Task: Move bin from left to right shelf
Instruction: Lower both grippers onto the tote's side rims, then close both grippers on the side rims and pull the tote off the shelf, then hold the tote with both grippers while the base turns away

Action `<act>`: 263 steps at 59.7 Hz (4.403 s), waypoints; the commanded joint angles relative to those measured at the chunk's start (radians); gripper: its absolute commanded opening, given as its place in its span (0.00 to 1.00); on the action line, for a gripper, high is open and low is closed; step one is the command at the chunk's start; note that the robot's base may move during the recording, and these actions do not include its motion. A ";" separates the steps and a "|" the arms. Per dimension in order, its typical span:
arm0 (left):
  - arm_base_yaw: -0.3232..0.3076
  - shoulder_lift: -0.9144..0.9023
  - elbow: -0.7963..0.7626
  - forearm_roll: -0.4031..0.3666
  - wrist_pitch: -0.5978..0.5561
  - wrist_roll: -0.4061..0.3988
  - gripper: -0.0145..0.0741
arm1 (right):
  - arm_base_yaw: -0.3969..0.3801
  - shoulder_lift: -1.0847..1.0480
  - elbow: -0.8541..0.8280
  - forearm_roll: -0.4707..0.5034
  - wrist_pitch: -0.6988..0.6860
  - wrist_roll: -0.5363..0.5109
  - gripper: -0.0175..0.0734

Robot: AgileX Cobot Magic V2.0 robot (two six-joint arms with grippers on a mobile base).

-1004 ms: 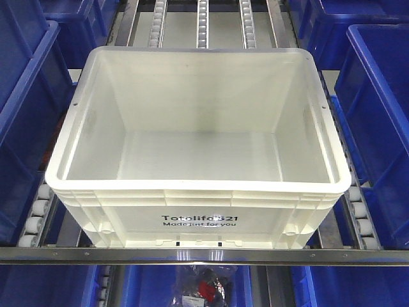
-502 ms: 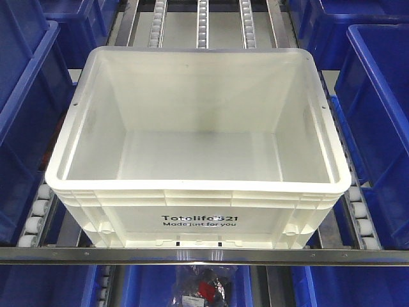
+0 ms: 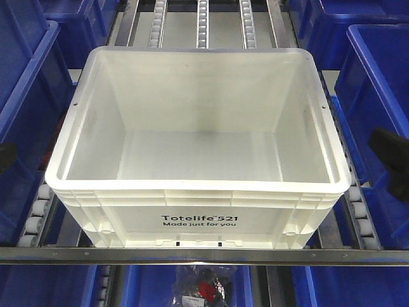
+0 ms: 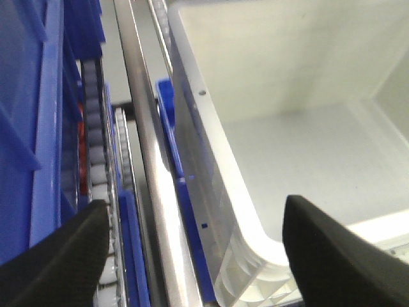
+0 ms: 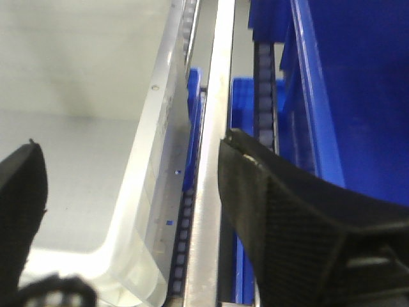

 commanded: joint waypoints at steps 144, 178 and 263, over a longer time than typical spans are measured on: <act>-0.007 0.680 -0.763 -0.138 0.402 -0.088 0.16 | -0.031 0.721 -0.872 -0.014 0.649 0.062 0.19; -0.126 0.532 -0.518 -0.104 0.334 -0.163 0.16 | -0.031 0.501 -0.582 -0.012 0.526 0.110 0.19; -0.166 0.415 -0.411 -0.112 0.257 -0.192 0.16 | -0.031 0.326 -0.395 -0.010 0.455 0.094 0.19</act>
